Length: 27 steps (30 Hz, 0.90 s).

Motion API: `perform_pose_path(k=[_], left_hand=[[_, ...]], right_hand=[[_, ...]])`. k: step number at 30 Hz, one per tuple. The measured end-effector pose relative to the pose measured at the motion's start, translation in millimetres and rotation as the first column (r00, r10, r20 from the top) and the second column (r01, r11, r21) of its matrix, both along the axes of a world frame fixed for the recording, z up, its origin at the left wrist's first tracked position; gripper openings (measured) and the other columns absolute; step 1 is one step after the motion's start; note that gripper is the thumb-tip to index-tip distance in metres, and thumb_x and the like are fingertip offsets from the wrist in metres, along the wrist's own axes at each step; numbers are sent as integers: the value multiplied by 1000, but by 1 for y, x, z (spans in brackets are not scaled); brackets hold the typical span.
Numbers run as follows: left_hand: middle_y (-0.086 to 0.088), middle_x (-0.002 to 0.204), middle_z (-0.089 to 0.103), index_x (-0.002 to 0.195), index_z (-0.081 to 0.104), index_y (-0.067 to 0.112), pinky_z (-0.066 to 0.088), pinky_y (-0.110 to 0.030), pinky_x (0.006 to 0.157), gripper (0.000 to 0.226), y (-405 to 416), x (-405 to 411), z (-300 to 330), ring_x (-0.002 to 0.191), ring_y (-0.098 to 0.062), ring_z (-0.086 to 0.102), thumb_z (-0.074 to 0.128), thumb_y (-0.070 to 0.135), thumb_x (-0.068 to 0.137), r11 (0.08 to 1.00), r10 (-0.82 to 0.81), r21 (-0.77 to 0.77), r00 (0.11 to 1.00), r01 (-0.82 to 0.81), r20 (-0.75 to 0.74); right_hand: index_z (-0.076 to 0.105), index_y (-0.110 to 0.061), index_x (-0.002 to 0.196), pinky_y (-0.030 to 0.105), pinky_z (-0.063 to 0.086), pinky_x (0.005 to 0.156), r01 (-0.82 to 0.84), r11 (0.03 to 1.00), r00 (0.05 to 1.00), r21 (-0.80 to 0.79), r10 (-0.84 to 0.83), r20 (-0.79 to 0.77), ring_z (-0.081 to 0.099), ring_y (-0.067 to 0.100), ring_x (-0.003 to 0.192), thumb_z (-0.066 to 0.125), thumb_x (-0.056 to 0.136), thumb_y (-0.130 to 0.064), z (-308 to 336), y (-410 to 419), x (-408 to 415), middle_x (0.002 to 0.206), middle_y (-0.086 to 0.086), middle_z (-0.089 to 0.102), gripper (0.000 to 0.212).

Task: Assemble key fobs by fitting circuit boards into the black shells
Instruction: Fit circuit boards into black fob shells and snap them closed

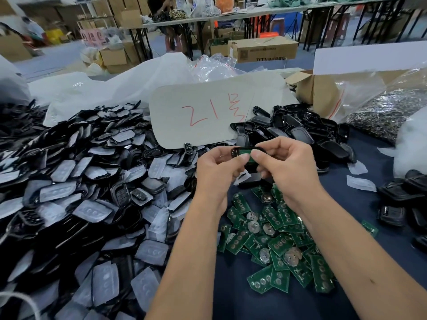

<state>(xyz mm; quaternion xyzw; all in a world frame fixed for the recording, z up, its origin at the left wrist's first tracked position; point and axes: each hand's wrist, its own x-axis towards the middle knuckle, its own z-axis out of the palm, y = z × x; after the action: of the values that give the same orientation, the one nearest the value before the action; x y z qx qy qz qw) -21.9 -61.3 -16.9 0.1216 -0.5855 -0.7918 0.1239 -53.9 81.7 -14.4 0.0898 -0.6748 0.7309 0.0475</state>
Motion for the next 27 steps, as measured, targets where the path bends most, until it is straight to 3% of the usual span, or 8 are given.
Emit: perform_pose_path(k=[2,6,8,11,15,18,21,27], left_hand=[[-4,79,71,90,73,11,52,-25,62,17,6,-1,3,68,-16,63,81,-2,82,997,70,26,997,-69,-18],[3,81,75,89,78,22,51,-21,67,20,-19,2,16,72,-9,64,76,3,85,943,258,-171,953,-284,-159],[6,82,75,89,79,29,53,-26,71,22,-46,8,23,75,-8,65,72,8,88,854,416,-243,884,-460,-214],[13,66,60,74,72,29,45,-35,64,20,-90,21,31,64,-12,51,65,15,86,700,612,-262,747,-664,-259],[7,74,61,89,74,11,45,-20,56,14,-129,37,37,60,-5,51,63,19,87,510,782,-251,565,-822,-264],[0,80,63,97,72,3,58,-30,50,17,-145,44,38,53,-8,52,61,15,91,398,865,-217,444,-891,-233],[-13,92,71,103,72,3,61,-41,51,19,-147,45,38,53,-17,59,58,11,93,338,910,-172,368,-925,-188],[-13,91,71,103,70,4,58,-30,48,18,-137,43,37,61,-25,69,54,8,95,352,906,-173,382,-920,-184]], right_hand=[[74,-9,91,24,53,50,23,1000,1000,-16,-23,-16,66,16,55,82,87,-4,2,-5,4,69,3,71,11],[71,-15,101,27,55,53,-26,994,997,103,34,-73,70,19,62,77,92,-10,1,-24,19,81,2,74,12],[70,-23,100,25,56,59,-5,948,980,317,67,-188,69,13,67,77,92,-18,1,-39,25,84,-8,72,12],[71,-25,90,23,50,72,10,822,898,569,243,-367,60,7,71,77,90,-21,8,-72,33,85,-14,67,6],[74,-19,101,27,42,88,40,670,741,741,478,-472,49,16,100,71,96,-22,17,-121,37,99,-6,67,7],[70,-20,119,31,45,95,140,500,652,855,603,-459,43,21,115,63,100,-22,19,-157,34,114,-6,64,21],[67,-24,128,36,47,94,162,357,676,920,639,-367,39,25,124,59,101,-21,22,-181,33,121,-4,58,28],[71,-17,97,35,29,76,212,321,726,923,581,-369,40,30,124,55,99,-20,27,-201,43,111,4,55,17]])
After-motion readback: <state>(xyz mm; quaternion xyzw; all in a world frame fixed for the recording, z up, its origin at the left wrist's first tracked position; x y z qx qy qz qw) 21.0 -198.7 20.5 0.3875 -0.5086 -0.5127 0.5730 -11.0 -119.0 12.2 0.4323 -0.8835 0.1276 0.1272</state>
